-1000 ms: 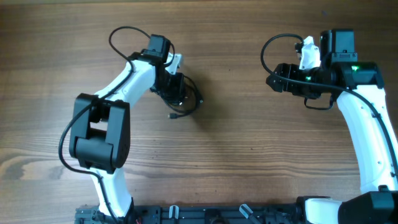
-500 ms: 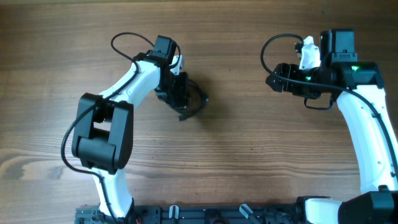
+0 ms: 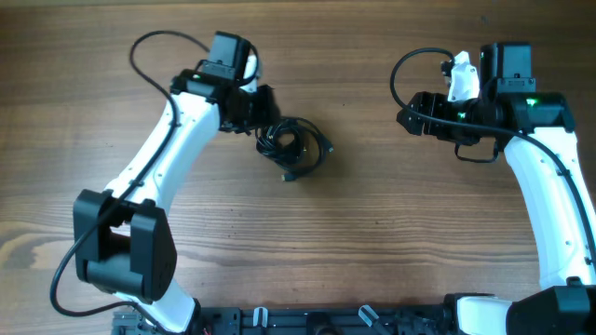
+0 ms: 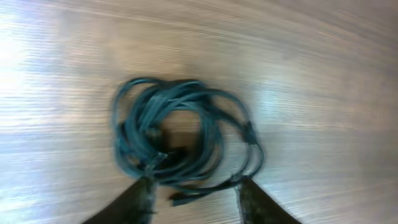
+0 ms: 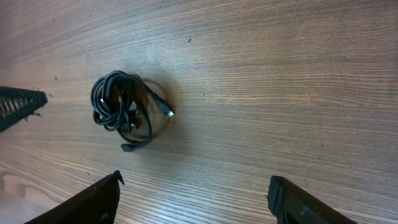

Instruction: Untangle cables

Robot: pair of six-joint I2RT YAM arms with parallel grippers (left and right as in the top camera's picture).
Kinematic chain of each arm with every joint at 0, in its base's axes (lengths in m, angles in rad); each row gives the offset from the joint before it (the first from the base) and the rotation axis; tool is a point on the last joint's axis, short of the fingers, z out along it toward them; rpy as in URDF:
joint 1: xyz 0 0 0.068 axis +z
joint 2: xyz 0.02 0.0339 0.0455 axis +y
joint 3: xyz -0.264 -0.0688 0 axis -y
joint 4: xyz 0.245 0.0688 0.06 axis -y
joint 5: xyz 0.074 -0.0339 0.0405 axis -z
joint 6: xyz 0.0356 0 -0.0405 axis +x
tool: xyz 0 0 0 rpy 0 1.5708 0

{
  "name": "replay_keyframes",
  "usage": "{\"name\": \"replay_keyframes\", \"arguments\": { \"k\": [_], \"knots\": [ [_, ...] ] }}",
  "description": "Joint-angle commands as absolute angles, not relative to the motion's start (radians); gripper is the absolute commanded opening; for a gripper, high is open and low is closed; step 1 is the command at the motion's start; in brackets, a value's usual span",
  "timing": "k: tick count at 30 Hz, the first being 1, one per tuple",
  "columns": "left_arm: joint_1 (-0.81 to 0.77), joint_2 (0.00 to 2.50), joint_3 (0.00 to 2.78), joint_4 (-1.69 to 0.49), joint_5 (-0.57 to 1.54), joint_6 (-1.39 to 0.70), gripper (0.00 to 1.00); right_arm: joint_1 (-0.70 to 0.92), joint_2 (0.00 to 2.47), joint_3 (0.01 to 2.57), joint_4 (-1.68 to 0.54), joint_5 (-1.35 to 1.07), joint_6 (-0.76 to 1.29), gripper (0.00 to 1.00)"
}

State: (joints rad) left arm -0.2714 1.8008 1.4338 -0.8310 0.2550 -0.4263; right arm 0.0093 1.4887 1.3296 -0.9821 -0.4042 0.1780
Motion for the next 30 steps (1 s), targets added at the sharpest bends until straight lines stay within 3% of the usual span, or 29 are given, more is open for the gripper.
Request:
{"name": "replay_keyframes", "arguments": {
  "k": [1, 7, 12, 30],
  "knots": [
    [-0.259, 1.815, 1.436, -0.889, 0.174, -0.695, 0.39, 0.007, 1.502, 1.320, -0.981, -0.426, 0.157, 0.79],
    [-0.315, 1.859, 1.364, -0.843, 0.174, -0.949, 0.38, 0.007, 1.502, 1.320, -0.982, -0.426, 0.157, 0.79],
    [-0.327, 1.888, 1.318, -0.825, 0.174, -1.083, 0.44, 0.007, 1.502, 1.320, -0.986, -0.426, 0.157, 0.79],
    [-0.329, 1.985, 1.269, -0.722, 0.173, -1.115, 0.34, 0.007, 1.502, 1.320, -0.995, -0.426, 0.157, 0.79]
  ]
}}
